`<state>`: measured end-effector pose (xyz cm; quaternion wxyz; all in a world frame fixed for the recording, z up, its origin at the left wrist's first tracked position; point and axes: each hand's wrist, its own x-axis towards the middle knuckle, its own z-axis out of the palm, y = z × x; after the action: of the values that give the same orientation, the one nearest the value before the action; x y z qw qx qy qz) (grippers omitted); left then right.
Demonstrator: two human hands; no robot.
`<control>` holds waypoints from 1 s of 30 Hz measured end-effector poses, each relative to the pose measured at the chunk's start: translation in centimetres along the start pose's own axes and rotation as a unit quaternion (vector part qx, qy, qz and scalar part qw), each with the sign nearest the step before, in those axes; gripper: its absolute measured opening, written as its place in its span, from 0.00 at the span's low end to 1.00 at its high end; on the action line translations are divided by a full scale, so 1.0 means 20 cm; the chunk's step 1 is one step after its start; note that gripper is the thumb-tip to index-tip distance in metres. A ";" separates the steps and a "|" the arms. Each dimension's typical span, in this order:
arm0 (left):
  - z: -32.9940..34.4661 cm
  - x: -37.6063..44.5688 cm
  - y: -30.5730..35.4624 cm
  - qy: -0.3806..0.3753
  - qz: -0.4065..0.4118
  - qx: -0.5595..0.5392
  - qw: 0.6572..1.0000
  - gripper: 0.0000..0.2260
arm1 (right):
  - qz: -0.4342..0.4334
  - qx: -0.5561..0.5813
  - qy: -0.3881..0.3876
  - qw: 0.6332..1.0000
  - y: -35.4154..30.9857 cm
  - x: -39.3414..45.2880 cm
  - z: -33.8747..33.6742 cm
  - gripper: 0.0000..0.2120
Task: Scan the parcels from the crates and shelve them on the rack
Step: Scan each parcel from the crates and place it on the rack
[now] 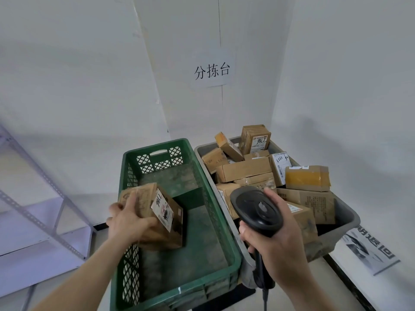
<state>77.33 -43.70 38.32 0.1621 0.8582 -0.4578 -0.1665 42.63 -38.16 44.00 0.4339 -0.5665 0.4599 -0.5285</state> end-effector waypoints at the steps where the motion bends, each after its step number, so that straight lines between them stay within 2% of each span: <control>1: -0.05 0.00 0.01 0.010 0.002 -0.018 1.000 0.45 | -0.002 0.002 0.003 1.000 -0.01 -0.01 0.00 0.35; 5: -0.27 0.01 0.05 0.005 0.042 -0.067 0.997 0.48 | -0.022 -0.013 0.014 1.000 -0.07 -0.05 0.01 0.39; 9: -0.49 0.07 0.05 -0.007 0.083 -0.198 0.977 0.56 | -0.026 -0.022 0.038 0.999 -0.11 -0.09 0.06 0.36; 11: -0.52 0.10 0.04 -0.006 0.111 -0.280 0.954 0.58 | -0.033 -0.037 0.042 0.998 -0.12 -0.12 0.09 0.35; 13: -0.48 0.08 0.06 -0.021 0.136 -0.376 0.916 0.58 | -0.032 -0.046 0.047 0.997 -0.13 -0.15 0.13 0.36; 16: -0.26 -0.02 0.11 -0.090 0.133 -0.470 0.868 0.49 | -0.023 -0.054 0.060 0.996 -0.14 -0.21 0.19 0.37; 19: 0.04 -0.05 0.12 -0.156 0.115 -0.474 0.859 0.56 | -0.011 -0.068 0.082 0.994 -0.16 -0.29 0.22 0.37; 22: 0.12 -0.07 0.08 -0.175 0.119 -0.486 0.848 0.42 | -0.003 -0.081 0.099 0.992 -0.18 -0.38 0.22 0.35; 23: 0.10 -0.07 0.07 -0.186 0.129 -0.482 0.846 0.42 | 0.000 -0.084 0.105 0.991 -0.17 -0.41 0.23 0.34; 27: 0.01 -0.06 0.01 -0.253 0.171 -0.430 0.850 0.58 | 0.003 -0.083 0.127 0.988 -0.17 -0.48 0.28 0.38; 30: -0.04 -0.07 0.00 -0.275 0.179 -0.401 0.855 0.63 | 0.009 -0.098 0.124 0.987 -0.17 -0.50 0.36 0.42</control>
<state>76.90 -42.37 39.29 0.3867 0.5412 -0.5227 -0.5333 49.83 -27.58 44.77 0.3207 -0.5325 0.5648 -0.5427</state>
